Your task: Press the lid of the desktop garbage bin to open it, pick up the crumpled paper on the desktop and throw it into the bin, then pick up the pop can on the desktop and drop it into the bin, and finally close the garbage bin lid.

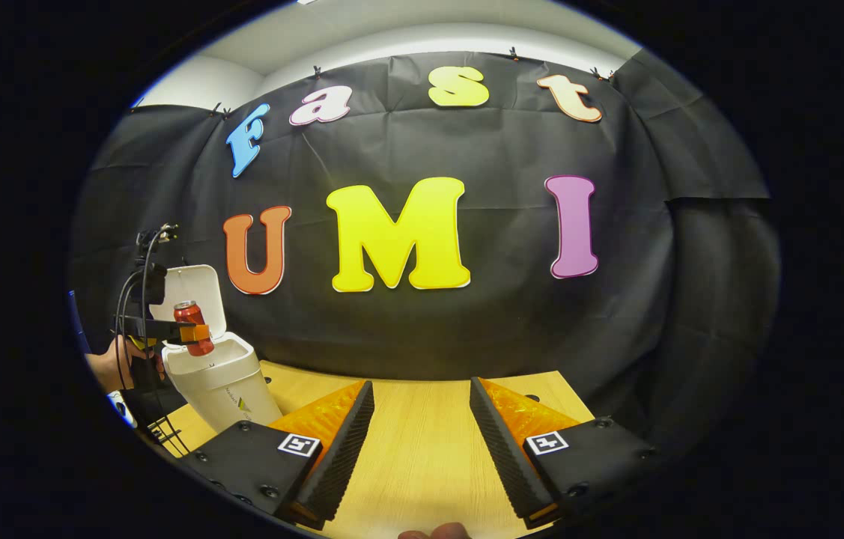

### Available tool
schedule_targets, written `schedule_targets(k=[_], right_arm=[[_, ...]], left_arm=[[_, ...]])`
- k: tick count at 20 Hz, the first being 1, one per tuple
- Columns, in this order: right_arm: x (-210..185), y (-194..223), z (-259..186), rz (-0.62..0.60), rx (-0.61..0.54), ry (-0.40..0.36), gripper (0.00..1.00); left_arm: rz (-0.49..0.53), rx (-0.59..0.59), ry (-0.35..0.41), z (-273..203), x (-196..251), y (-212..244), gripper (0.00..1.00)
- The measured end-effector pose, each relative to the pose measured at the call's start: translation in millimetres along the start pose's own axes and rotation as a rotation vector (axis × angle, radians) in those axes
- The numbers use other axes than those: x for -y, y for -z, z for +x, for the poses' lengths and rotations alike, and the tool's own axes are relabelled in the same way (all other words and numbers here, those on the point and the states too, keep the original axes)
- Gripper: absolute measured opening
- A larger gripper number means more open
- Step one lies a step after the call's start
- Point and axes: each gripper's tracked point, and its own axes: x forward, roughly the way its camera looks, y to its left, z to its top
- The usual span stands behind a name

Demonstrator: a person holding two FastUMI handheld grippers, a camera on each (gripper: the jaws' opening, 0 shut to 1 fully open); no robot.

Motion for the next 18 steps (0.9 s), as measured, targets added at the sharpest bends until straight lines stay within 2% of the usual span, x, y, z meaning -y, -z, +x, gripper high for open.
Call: schedule_targets(k=[4, 5, 6, 11, 18], right_arm=[[-4, 4, 3, -0.002, -0.013, -0.006, 0.84], [-3, 5, 3, -0.002, -0.015, -0.005, 0.84], [-3, 4, 3, -0.002, -0.014, -0.004, 0.84], [-6, 8, 4, 0.003, -0.022, -0.011, 0.84], [-22, 21, 2, 0.004, -0.044, -0.053, 0.84]], left_arm=[[-0.005, -0.039, -0.009, 6, 0, 10, 0.84], [-0.007, -0.039, -0.012, 8, -1, 10, 0.92], [-0.007, -0.041, -0.018, 8, -2, 11, 0.86], [-0.027, -0.06, -0.008, 7, -2, 16, 0.87], [-0.053, -0.003, -0.012, -16, 6, 1, 0.87]])
